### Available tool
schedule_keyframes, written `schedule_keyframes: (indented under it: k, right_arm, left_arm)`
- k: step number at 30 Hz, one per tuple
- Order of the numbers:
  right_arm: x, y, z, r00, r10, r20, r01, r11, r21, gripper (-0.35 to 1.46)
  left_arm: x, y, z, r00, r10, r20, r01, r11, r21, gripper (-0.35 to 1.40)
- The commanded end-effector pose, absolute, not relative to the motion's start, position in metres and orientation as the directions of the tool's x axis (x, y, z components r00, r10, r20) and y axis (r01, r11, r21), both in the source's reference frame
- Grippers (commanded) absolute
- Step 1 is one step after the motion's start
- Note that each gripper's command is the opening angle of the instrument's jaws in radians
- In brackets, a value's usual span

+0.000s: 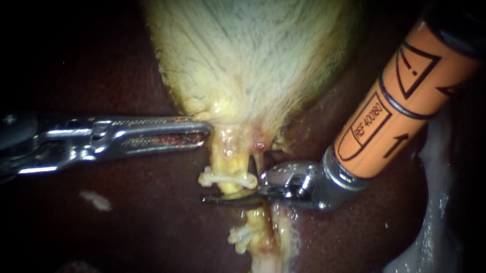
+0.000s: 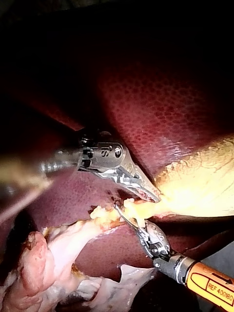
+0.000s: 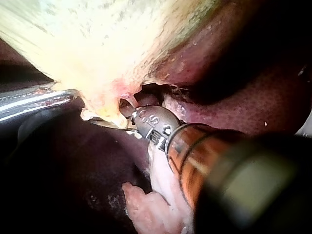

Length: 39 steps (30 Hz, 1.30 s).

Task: Go back from the cut left tube

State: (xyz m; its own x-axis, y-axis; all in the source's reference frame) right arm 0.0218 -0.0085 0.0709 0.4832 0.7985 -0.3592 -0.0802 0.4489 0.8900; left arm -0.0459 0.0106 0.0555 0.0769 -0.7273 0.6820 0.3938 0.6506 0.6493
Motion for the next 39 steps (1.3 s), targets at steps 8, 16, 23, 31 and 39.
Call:
schedule_keyframes:
  k: [8, 16, 23, 31, 39]
  right_arm:
    - [0.0214, -0.0084, 0.0716, 0.484, 0.797, -0.362, -0.079, 0.451, 0.889, -0.35]
    - [0.0214, -0.0083, 0.0718, 0.485, 0.791, -0.373, -0.072, 0.461, 0.884, -0.35]
    - [0.0213, -0.0086, 0.0719, 0.487, 0.765, -0.423, -0.043, 0.504, 0.863, -0.21]
    - [0.0212, -0.0087, 0.072, 0.457, 0.755, -0.469, -0.018, 0.536, 0.844, 0.74]
    - [0.0212, -0.0086, 0.072, 0.452, 0.748, -0.485, -0.008, 0.548, 0.837, 0.84]
  left_arm:
    - [-0.0459, 0.0106, 0.0555, 0.077, -0.727, 0.682, 0.394, 0.65, 0.649, -0.35]
    - [-0.0459, 0.0106, 0.0555, 0.077, -0.727, 0.682, 0.394, 0.65, 0.649, -0.35]
    - [-0.0459, 0.0106, 0.0555, 0.077, -0.727, 0.682, 0.394, 0.65, 0.65, -0.35]
    - [-0.0458, 0.0106, 0.0555, 0.077, -0.727, 0.682, 0.394, 0.65, 0.65, -0.35]
    - [-0.0459, 0.0106, 0.0555, 0.077, -0.727, 0.682, 0.394, 0.65, 0.65, -0.35]
